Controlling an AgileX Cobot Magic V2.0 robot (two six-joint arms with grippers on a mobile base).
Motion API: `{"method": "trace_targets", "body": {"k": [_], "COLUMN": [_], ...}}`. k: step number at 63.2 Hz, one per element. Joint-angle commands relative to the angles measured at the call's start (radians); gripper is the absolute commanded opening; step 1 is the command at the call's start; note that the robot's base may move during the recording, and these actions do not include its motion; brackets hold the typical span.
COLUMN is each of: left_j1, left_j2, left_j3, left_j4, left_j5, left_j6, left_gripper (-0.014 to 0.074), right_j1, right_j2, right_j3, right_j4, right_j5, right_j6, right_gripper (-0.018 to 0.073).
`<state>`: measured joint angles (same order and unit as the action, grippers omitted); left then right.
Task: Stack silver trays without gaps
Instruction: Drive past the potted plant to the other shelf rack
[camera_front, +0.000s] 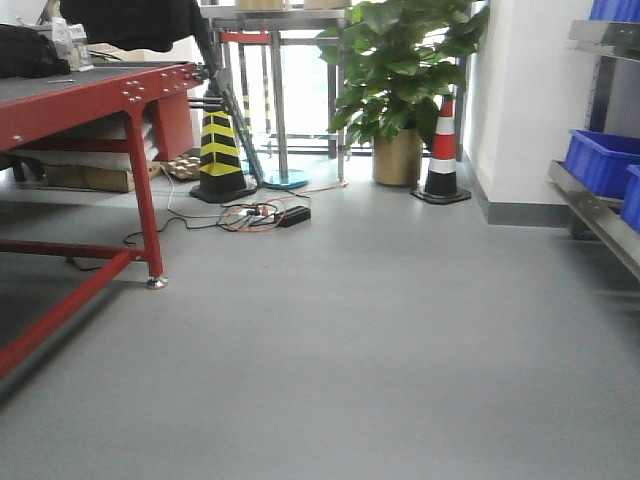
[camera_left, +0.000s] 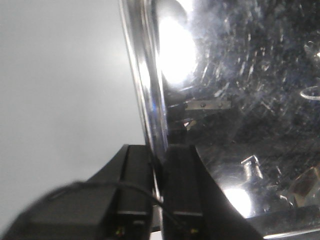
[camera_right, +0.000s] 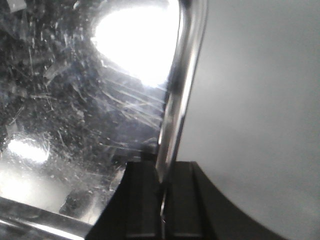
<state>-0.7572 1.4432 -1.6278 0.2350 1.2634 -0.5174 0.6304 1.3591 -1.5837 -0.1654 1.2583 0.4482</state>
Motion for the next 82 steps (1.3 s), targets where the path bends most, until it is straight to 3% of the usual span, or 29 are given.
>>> {"method": "trace_targets", "body": {"k": [1,82], "left_j1": [-0.017,-0.017], "left_j2": [-0.029,-0.027], "left_j3": [-0.033,-0.033], "left_j4": [-0.048,-0.092], "left_j5": [0.013,0.013], "left_j6": [0.018,0.018], "left_gripper": [-0.0048,-0.0048], "right_j1": [0.009,0.006], "right_j2": [-0.032,-0.032], "right_j3": [-0.033,-0.033], "right_j4": [0.042,0.042], "right_j5": [0.015,0.012], "right_j6": [-0.017,-0.017], "right_gripper": [0.0056,0.0056]}}
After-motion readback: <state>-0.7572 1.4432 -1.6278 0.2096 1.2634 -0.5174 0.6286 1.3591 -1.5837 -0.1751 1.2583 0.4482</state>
